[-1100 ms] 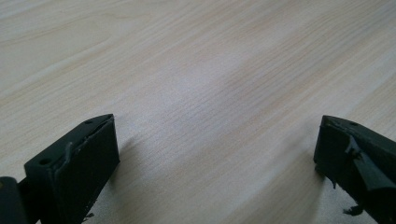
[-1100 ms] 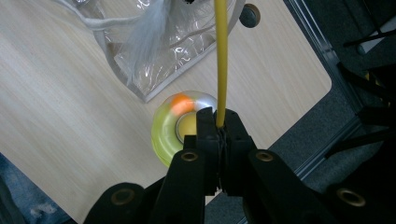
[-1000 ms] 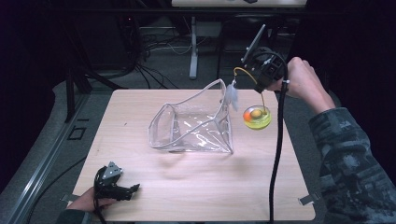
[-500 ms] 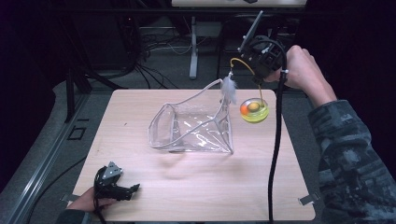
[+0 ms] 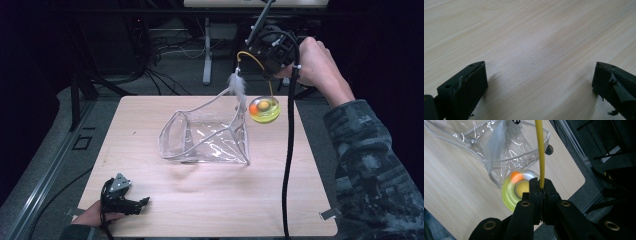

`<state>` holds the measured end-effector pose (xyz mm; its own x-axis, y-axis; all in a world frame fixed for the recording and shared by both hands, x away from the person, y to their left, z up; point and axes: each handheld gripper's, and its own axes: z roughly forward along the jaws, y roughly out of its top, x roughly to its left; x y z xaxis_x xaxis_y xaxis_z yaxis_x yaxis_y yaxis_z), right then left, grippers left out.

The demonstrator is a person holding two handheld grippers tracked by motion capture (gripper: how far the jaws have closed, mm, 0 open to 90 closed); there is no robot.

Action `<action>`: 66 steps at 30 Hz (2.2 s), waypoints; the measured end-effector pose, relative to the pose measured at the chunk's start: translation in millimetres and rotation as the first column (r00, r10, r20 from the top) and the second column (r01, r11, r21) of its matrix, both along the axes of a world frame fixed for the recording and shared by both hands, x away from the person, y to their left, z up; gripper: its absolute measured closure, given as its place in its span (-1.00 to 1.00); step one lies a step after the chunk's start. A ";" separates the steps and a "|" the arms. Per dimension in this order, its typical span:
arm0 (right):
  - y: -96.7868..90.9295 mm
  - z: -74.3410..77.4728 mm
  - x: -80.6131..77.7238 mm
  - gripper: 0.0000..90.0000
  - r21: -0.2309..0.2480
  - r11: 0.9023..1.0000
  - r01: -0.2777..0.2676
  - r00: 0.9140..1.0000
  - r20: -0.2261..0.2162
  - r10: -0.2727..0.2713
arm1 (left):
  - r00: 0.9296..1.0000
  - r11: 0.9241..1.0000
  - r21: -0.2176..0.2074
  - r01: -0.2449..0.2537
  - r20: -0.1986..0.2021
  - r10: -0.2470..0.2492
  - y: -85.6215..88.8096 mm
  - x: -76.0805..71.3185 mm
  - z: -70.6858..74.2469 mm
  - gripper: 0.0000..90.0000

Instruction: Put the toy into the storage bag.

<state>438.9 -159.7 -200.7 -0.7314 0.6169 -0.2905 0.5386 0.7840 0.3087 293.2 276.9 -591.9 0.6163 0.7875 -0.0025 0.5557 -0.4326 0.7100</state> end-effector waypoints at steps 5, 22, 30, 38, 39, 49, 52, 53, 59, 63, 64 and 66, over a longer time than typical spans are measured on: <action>9.4 7.7 -0.2 0.96 -0.005 1.000 -0.022 1.000 0.007 0.022 | 1.000 1.000 0.001 0.000 -0.004 0.000 0.1 -0.1 0.3 -1.00; 30.9 16.9 3.8 0.96 0.014 0.999 -0.044 0.998 0.051 0.043 | 1.000 1.000 0.001 0.002 -0.005 -0.002 0.1 0.0 0.3 -1.00; 40.8 13.4 8.8 0.96 0.021 0.999 -0.048 0.997 0.058 0.047 | 1.000 1.000 0.001 0.002 -0.004 -0.002 0.1 0.0 0.3 -1.00; 46.5 14.1 9.9 0.96 0.030 0.998 -0.052 0.996 0.074 0.050 | 1.000 1.000 0.001 0.002 -0.005 -0.002 0.1 0.0 0.3 -1.00; 47.7 13.7 10.7 0.96 0.036 0.998 -0.049 0.996 0.075 0.047 | 1.000 1.000 0.003 0.003 -0.004 -0.003 0.3 0.1 0.3 -1.00; 55.9 16.1 11.8 0.96 0.053 0.997 -0.053 0.995 0.090 0.048 | 1.000 1.000 0.001 0.001 -0.004 -0.001 0.1 0.0 0.3 -1.00; 60.7 15.9 12.2 0.96 0.059 0.996 -0.060 0.995 0.087 0.055 | 1.000 1.000 0.001 0.001 -0.005 -0.001 0.1 0.0 0.3 -1.00; 60.7 15.9 12.2 0.96 0.059 0.996 -0.060 0.995 0.087 0.055 | 1.000 1.000 0.001 0.001 -0.005 -0.001 0.1 0.0 0.3 -1.00; 68.7 11.8 14.3 0.96 0.090 0.994 -0.070 0.994 0.088 0.062 | 1.000 1.000 0.003 0.004 -0.004 -0.004 0.3 0.1 0.4 -1.00; 72.8 10.3 15.0 0.96 0.096 0.992 -0.077 0.994 0.090 0.069 | 1.000 1.000 0.003 0.004 -0.004 -0.004 0.3 0.1 0.3 -1.00; 75.7 8.6 15.5 0.96 0.098 0.992 -0.083 0.993 0.089 0.074 | 1.000 1.000 0.001 0.001 -0.004 -0.001 0.1 0.0 0.3 -1.00; 78.6 5.7 16.4 0.96 0.107 0.991 -0.085 0.994 0.084 0.076 | 1.000 1.000 0.000 -0.001 -0.004 0.001 0.1 -0.1 0.2 -1.00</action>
